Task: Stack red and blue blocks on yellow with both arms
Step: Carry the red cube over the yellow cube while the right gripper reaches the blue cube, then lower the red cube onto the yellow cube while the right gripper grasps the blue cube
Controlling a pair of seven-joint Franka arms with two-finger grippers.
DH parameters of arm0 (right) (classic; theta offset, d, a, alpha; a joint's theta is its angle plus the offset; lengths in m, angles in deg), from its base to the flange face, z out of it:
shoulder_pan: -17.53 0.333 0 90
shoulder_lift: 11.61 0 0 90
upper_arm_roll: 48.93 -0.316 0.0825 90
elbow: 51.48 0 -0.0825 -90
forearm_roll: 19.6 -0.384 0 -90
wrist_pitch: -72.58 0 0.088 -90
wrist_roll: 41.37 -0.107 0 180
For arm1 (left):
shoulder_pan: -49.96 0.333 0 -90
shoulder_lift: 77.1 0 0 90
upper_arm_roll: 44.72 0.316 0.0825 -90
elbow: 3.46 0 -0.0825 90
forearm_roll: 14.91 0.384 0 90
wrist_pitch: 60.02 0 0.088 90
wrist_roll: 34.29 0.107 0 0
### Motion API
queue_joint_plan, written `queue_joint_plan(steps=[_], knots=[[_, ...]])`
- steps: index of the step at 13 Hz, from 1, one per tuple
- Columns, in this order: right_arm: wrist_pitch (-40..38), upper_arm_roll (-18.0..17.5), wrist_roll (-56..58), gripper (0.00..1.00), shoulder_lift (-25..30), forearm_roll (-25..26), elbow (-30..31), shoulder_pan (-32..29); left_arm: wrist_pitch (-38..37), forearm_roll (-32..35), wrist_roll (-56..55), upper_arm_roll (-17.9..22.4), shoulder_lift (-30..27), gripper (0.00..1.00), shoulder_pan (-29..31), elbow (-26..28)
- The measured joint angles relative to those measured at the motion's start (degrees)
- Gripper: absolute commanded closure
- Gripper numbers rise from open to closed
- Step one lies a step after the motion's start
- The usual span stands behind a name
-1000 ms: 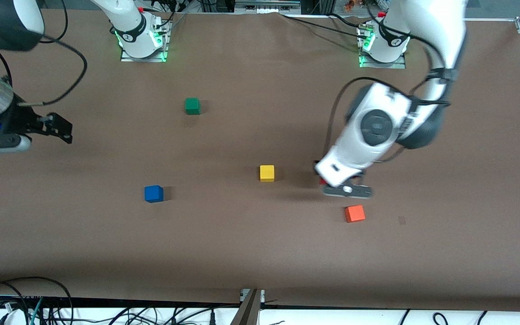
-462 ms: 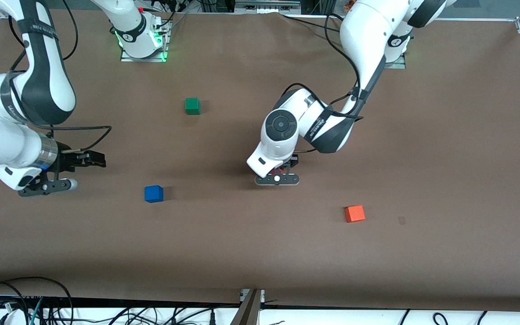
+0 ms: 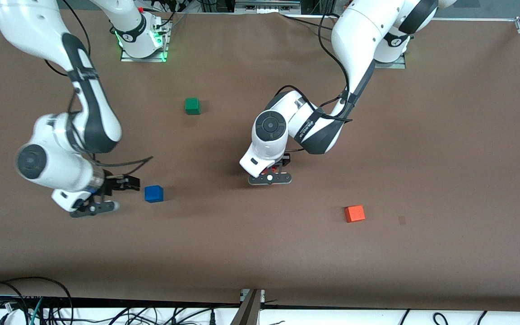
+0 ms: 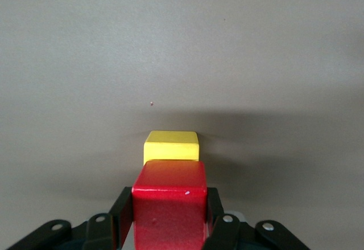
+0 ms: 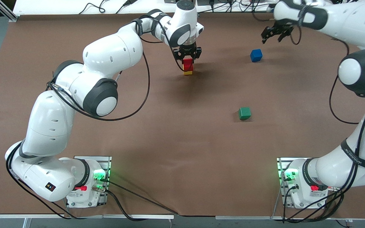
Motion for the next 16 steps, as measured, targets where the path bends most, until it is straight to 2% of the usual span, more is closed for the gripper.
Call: queue_joint_plan(steps=[6, 12, 13, 14, 16], knots=[[8.2, 0.0, -0.5, 0.00, -5.6, 0.0, 0.4, 1.8, -0.1, 0.0, -0.2, 0.3, 0.8, 1.00, -0.2, -0.8], [14.7, 0.0, -3.2, 0.01, -6.1, 0.0, 5.8, 2.3, -0.1, 0.0, -0.2, 0.9, 0.8, 1.00, -0.4, -0.9], [14.7, 0.0, -3.5, 0.01, -6.0, 0.0, 5.8, 2.3, -0.2, 0.0, -0.2, 0.9, 0.9, 0.95, -0.4, -0.9], [14.7, 0.0, -4.1, 0.01, -5.9, 0.0, 5.8, 2.3, -0.2, 0.0, -0.2, 0.9, 0.9, 0.01, -0.4, -0.9], [14.7, -0.3, -6.1, 0.01, -5.6, 0.0, 5.6, 2.3, -0.2, 0.0, -0.2, 1.0, 0.9, 0.00, -0.4, -1.1]])
